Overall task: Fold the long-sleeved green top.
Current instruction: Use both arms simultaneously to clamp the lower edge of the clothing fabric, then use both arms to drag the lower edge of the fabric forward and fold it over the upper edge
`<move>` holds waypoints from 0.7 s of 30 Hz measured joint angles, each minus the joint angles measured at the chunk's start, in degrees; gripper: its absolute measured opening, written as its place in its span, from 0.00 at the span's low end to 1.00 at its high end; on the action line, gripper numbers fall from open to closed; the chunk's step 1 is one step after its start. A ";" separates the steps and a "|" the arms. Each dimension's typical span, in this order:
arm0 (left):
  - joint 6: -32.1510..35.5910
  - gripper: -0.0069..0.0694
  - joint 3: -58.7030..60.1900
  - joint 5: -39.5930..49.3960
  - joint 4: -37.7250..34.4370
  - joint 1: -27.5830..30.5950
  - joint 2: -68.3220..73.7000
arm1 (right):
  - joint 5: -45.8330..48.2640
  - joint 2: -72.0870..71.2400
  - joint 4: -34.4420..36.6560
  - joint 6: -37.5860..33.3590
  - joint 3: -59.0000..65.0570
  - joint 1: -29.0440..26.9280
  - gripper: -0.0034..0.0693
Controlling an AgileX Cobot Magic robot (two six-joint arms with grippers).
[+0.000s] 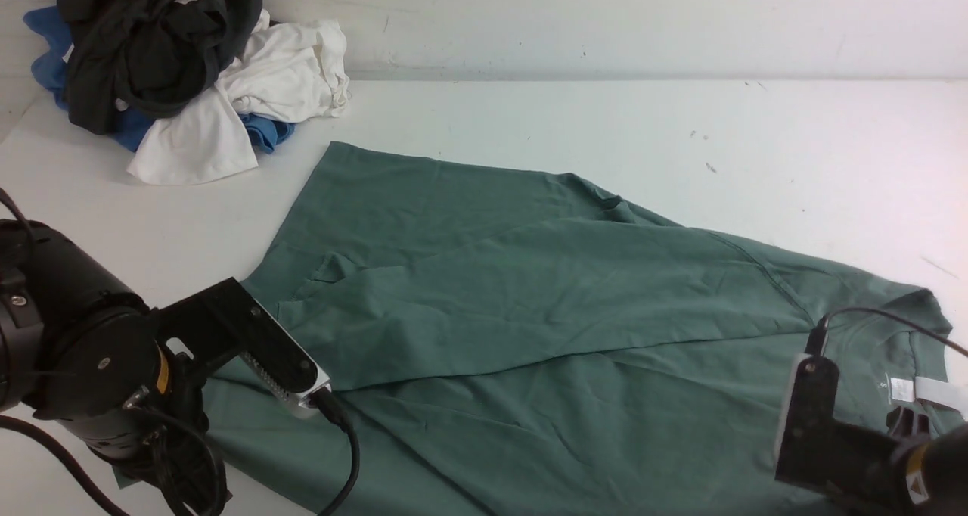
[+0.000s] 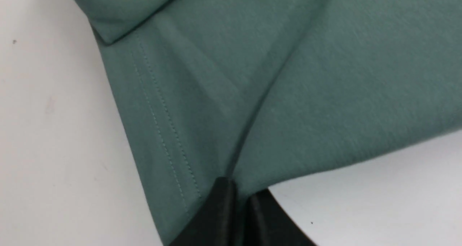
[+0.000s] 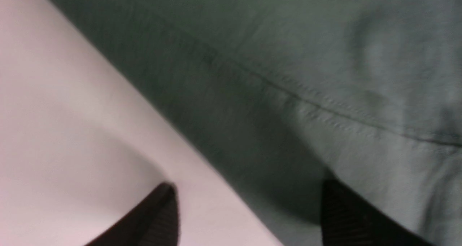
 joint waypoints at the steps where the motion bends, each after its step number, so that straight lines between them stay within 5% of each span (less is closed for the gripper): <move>1: 0.00 0.11 0.00 0.00 -0.02 0.00 -0.09 | -0.61 0.00 -0.33 0.00 0.11 0.00 0.74; 4: 0.00 0.11 0.00 -0.07 -0.34 0.06 -0.82 | -7.66 0.60 -5.10 0.41 1.30 0.00 0.66; 7: 0.00 0.11 0.00 -0.18 -1.23 0.06 -2.02 | -10.72 1.77 -6.77 3.27 1.36 0.00 0.37; 11: -0.25 0.11 -0.63 1.58 -3.50 0.06 -4.96 | -4.06 1.03 -7.28 10.87 -0.60 0.00 0.09; 16: -3.67 0.11 -5.20 3.80 -7.48 2.37 -8.42 | 6.31 -4.42 -11.39 21.48 -7.44 0.02 0.07; 21: -4.32 0.11 -16.24 0.88 -9.88 8.19 -3.33 | 1.55 -4.59 -19.76 23.84 -15.15 -2.12 0.07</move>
